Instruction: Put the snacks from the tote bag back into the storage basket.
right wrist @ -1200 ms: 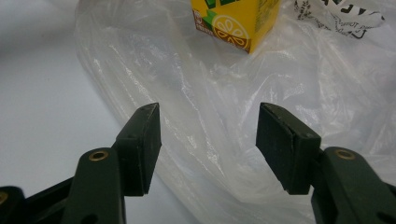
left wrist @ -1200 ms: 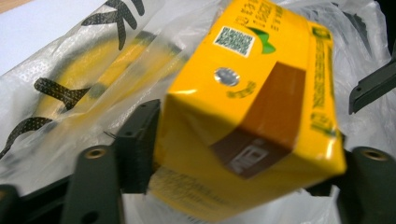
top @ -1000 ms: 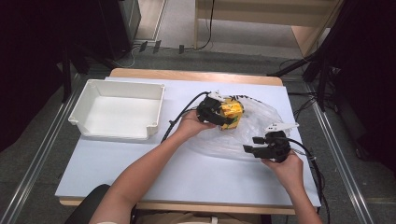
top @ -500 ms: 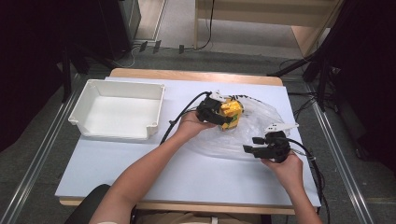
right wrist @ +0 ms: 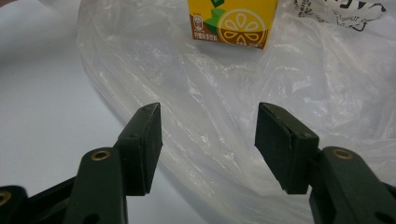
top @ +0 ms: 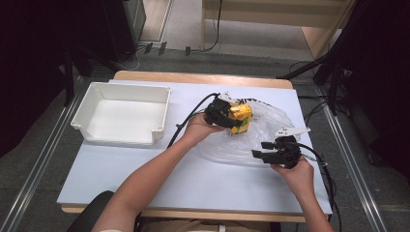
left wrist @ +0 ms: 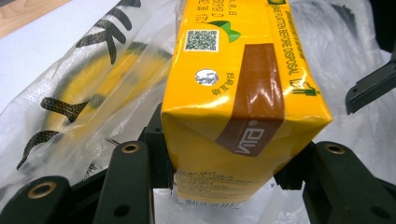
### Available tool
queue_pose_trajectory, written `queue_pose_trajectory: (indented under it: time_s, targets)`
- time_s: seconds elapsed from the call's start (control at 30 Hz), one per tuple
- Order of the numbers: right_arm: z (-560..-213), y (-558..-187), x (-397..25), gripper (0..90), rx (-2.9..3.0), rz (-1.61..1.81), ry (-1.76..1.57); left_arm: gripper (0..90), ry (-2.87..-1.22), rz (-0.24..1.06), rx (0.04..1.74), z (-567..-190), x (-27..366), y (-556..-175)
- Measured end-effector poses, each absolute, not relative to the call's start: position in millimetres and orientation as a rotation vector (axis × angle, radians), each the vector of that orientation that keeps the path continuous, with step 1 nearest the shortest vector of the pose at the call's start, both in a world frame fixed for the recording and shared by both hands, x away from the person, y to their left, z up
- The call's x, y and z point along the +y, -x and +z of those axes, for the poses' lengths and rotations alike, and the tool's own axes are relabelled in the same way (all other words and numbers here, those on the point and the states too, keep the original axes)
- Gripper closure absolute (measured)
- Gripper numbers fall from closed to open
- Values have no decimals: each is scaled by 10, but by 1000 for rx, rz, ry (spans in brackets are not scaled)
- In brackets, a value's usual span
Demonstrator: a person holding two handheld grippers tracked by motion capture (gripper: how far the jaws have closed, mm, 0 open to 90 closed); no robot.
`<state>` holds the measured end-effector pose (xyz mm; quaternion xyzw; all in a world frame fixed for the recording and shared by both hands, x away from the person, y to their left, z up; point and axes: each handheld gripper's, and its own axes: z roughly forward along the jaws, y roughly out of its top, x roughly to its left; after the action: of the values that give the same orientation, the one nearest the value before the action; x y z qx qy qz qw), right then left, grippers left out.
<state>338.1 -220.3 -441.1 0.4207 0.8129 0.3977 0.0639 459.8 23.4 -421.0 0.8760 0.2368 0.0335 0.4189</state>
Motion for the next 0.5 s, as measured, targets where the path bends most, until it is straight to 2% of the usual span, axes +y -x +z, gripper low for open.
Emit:
queue_pose_trajectory:
  time_s: [0.5]
  targets:
    - [-4394,-3376,-2210,426,2448,1221,-1265,521,-2192,64,596,-3994,308,-4509]
